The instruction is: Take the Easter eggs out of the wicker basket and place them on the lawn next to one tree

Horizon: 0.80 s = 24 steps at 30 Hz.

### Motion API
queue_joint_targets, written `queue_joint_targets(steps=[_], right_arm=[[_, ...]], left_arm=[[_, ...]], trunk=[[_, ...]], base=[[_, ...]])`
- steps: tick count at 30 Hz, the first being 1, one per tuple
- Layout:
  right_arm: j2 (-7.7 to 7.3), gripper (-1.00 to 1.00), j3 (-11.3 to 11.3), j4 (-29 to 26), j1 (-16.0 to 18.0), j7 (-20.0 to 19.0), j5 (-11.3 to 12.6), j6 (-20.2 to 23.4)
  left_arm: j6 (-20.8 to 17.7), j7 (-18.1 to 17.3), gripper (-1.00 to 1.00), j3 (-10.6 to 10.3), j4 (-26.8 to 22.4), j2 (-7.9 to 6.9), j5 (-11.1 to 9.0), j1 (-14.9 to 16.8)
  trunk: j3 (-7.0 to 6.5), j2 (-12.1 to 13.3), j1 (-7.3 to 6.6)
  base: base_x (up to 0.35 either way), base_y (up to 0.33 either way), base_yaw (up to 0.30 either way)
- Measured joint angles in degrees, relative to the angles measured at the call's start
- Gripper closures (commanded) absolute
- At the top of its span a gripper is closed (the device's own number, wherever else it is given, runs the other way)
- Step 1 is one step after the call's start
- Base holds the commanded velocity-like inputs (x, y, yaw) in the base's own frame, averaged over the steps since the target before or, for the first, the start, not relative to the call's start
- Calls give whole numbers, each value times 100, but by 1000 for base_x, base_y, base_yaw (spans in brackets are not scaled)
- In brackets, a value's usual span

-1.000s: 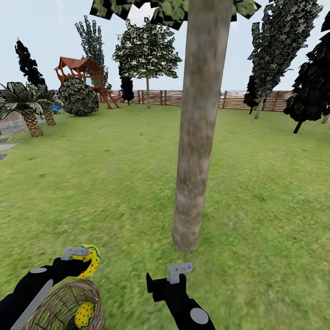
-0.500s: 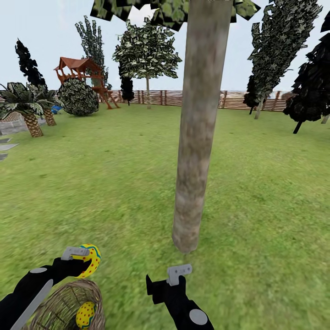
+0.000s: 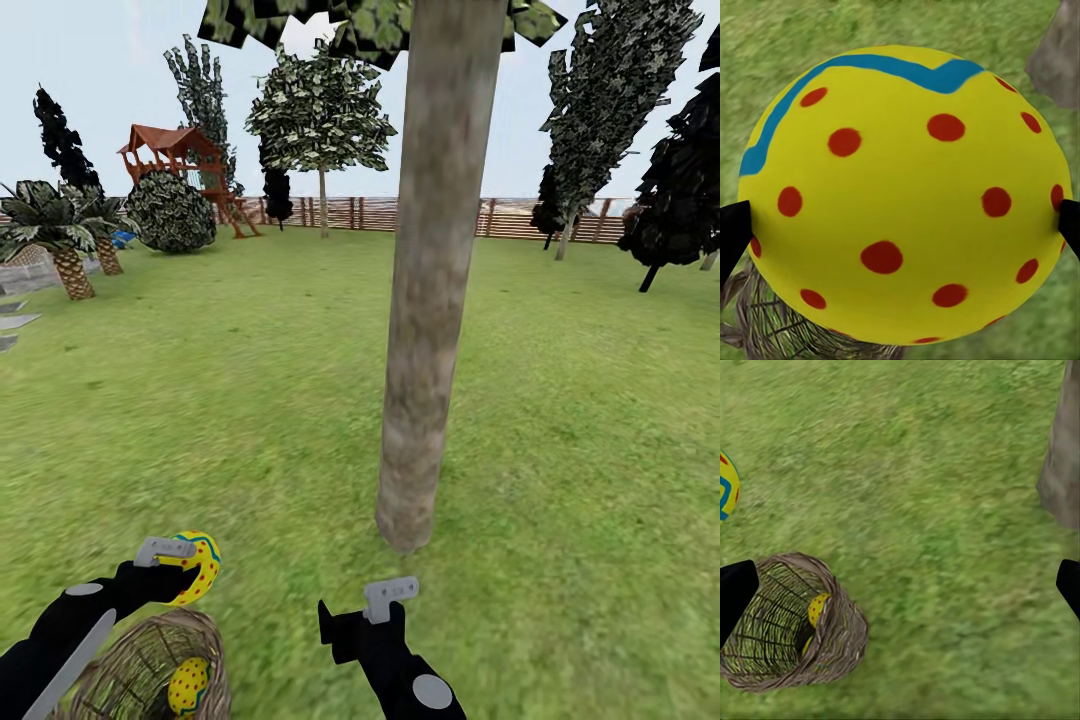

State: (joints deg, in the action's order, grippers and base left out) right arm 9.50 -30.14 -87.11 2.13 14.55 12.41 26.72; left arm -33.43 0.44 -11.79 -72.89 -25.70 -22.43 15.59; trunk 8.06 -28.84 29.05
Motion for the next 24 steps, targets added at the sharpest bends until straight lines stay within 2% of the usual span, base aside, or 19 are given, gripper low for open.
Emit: queue_joint_targets(steps=[10, 15, 24], right_arm=[[8, -100, -7, 0, 0, 0, -1, 0], [9, -100, -8, 0, -1, 0, 0, 0], [10, -100, -8, 41, -1, 0, 5, 0]], left_arm=[[0, 0, 100, 0, 0, 0, 0, 0], [0, 0, 100, -1, 1, 0, 1, 1], [0, 0, 100, -6, 1, 0, 1, 1]], trunk=[[-181, 403, -220], [-285, 604, -331], [-343, 606, -331]], base=[[0, 0, -1], [0, 0, -129], [0, 0, -209]])
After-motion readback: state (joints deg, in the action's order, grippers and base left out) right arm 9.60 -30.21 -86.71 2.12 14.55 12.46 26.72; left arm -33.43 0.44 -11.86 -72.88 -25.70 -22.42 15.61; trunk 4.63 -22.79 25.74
